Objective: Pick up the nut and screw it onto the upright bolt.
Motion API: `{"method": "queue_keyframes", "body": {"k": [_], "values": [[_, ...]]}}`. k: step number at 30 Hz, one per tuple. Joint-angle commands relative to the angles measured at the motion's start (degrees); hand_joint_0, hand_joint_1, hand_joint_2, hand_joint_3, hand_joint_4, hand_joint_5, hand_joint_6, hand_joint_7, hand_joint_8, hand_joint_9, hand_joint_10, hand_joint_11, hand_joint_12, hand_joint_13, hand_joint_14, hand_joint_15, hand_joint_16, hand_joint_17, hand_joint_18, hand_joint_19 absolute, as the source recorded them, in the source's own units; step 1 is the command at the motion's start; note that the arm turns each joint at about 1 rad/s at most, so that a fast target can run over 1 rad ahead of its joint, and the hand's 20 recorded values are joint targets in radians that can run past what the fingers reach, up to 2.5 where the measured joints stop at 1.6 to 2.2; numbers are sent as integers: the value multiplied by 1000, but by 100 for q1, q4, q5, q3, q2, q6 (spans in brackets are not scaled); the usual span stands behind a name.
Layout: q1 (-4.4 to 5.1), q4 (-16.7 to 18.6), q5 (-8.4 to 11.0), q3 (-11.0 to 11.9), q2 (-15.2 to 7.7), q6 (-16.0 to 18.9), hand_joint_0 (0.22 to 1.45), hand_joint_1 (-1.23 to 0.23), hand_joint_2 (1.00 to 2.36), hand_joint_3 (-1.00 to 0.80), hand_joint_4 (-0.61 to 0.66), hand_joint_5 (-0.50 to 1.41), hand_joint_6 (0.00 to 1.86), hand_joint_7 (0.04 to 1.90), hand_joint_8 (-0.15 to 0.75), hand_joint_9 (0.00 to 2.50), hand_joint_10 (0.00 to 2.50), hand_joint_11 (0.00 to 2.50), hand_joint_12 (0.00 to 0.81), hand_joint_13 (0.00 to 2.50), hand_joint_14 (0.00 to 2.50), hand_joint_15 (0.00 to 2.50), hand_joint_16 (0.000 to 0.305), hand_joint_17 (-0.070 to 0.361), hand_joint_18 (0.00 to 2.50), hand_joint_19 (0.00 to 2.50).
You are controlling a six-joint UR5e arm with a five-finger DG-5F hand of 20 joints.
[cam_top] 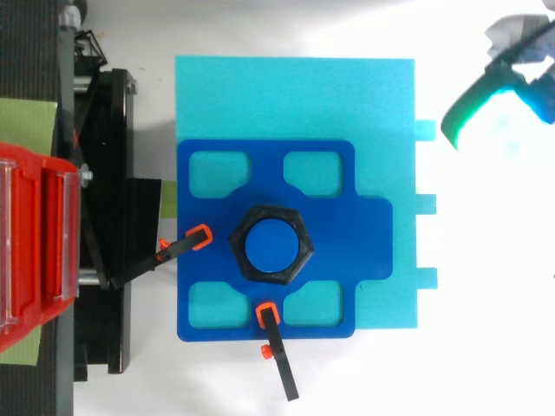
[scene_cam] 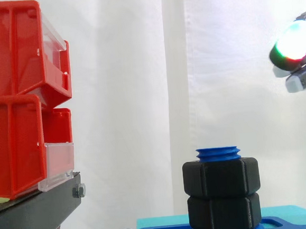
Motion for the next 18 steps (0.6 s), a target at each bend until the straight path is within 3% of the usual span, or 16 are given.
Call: {"method": "queue_keyframes", "body": {"k": [1, 5, 18], "values": [[24, 143, 314, -37, -2, -80, 483, -475, 1000, -500, 143, -284, 500, 536, 216, 0, 0, 0, 370, 0, 0, 0, 55, 123, 0, 0], [41, 213, 481, -37, 7, -115, 485, -480, 1000, -500, 135, -284, 500, 540, 214, 0, 0, 0, 371, 0, 0, 0, 56, 125, 0, 0], [50, 178, 481, -37, 7, -133, 491, -500, 1000, -500, 143, -265, 500, 552, 220, 0, 0, 0, 367, 0, 0, 0, 54, 122, 0, 0]]}}
